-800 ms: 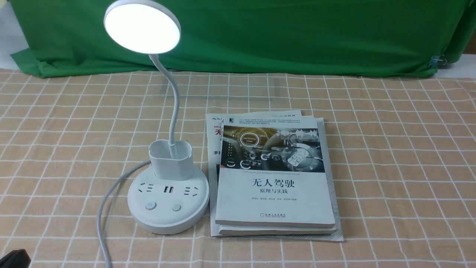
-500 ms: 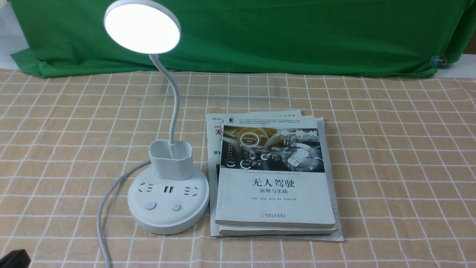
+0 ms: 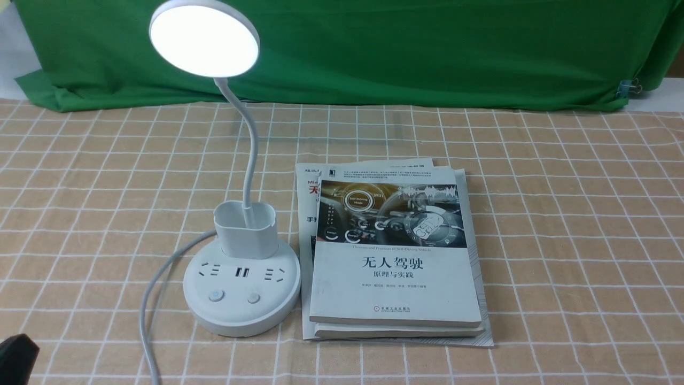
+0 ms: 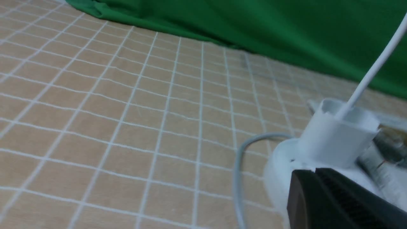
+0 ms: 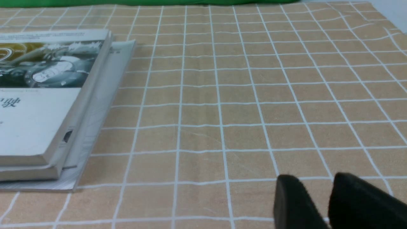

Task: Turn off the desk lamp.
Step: Use the left arm to press the button switch on the lamp holder

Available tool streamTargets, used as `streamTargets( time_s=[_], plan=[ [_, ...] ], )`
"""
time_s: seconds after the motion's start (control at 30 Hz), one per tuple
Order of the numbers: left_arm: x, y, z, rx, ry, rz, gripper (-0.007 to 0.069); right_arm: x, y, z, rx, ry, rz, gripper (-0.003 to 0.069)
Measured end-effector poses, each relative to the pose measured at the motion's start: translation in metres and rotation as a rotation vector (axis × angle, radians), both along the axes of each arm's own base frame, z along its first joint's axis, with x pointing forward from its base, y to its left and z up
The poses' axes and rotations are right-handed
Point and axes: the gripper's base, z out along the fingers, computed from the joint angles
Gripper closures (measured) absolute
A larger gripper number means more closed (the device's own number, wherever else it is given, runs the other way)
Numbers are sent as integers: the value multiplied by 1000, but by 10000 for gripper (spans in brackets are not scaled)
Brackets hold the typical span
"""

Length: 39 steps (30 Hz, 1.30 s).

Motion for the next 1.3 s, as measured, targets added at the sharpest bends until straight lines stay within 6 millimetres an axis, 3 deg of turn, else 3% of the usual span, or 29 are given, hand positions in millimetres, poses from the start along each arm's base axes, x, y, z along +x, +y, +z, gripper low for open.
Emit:
streamTargets(
  time_s=[0.17, 0.27, 0.47, 0.63, 0.73, 0.83, 0.93, 1.07, 1.3],
  plan=[
    [0, 1, 10, -415, -106, 29, 627, 0, 0, 0, 0, 0, 0, 416],
    [0, 5, 15, -524, -165, 61, 627, 0, 0, 0, 0, 0, 0, 416],
    [-1, 7, 23, -547, -202, 71, 627, 0, 0, 0, 0, 0, 0, 416],
    [9, -11, 68, -366, 42, -86, 627, 0, 0, 0, 0, 0, 0, 416],
    [30, -17, 90, -211, 272, -163, 627, 0, 0, 0, 0, 0, 0, 416],
    [58, -21, 97, -38, 539, -281, 627, 0, 0, 0, 0, 0, 0, 416],
    [91, -23, 88, 43, 813, -386, 627, 0, 0, 0, 0, 0, 0, 416],
    [127, -35, 71, 134, 975, -459, 629, 0, 0, 0, 0, 0, 0, 416],
    [182, -96, 46, 363, 1175, -567, 629, 0, 0, 0, 0, 0, 0, 416]
  ],
)
